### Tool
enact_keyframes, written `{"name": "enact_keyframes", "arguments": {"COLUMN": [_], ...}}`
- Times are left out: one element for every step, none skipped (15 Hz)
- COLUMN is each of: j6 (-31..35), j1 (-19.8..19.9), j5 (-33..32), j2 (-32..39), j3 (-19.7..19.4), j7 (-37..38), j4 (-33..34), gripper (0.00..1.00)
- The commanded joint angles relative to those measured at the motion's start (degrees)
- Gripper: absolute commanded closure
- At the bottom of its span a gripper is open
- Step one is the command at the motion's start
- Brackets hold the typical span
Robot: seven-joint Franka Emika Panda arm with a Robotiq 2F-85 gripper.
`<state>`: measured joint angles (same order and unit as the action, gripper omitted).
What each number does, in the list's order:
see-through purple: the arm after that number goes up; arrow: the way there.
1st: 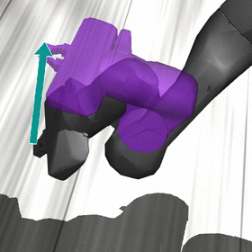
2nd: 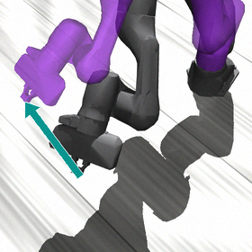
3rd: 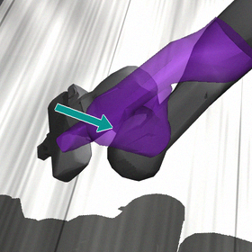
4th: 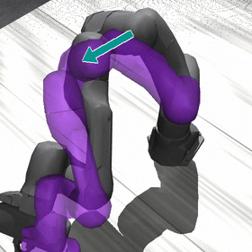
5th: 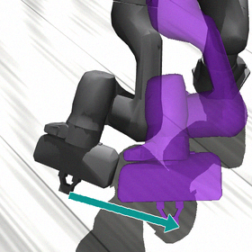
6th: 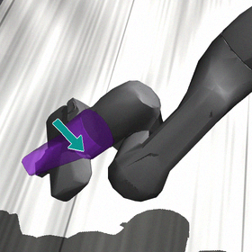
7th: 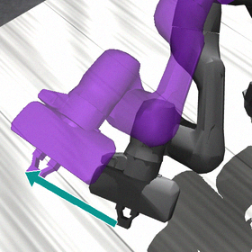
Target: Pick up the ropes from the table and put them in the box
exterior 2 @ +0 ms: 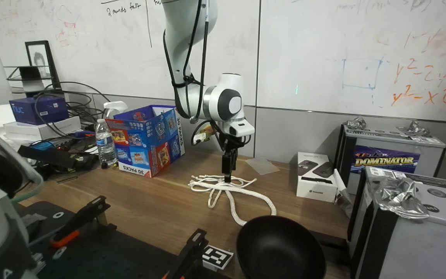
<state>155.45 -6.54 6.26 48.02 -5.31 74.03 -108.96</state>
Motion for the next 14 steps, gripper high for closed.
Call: {"name": "enact_keyframes", "arguments": {"j6": [0.39,-0.15,-0.13,-0.53,-0.77,-0.99,-1.24,-1.63,-1.88,-2.58,-3.64,-4.44,-4.94,-5.39], "j1": [0.72,0.84,0.92,0.90,0.71,0.66,0.56,0.51,0.49,0.35,-0.17,-0.56,-0.63,-0.74], "j5": [2.10,2.27,2.46,2.37,2.30,2.35,2.33,2.34,2.36,2.26,1.97,1.74,1.70,1.63], "j2": [1.92,2.00,1.96,1.97,1.89,1.86,1.87,1.83,1.75,1.58,1.32,1.10,1.07,1.11], "j3": [1.11,1.37,1.60,1.72,1.63,1.64,1.56,1.49,1.44,1.24,0.67,0.26,0.20,0.05], "j7": [-3.42,-4.20,-4.95,-5.83,-6.40,-6.92,-7.34,-7.74,-8.17,-8.42,-8.19,-7.98,-8.08,-8.09], "j4": [2.76,3.01,2.90,2.95,2.86,2.87,2.85,2.86,2.83,2.90,2.98,3.04,3.18,3.36], "gripper": [0.00,0.00,0.00,0.00,0.00,0.00,0.00,0.00,0.00,0.00,0.00,0.00,0.00,0.00]}}
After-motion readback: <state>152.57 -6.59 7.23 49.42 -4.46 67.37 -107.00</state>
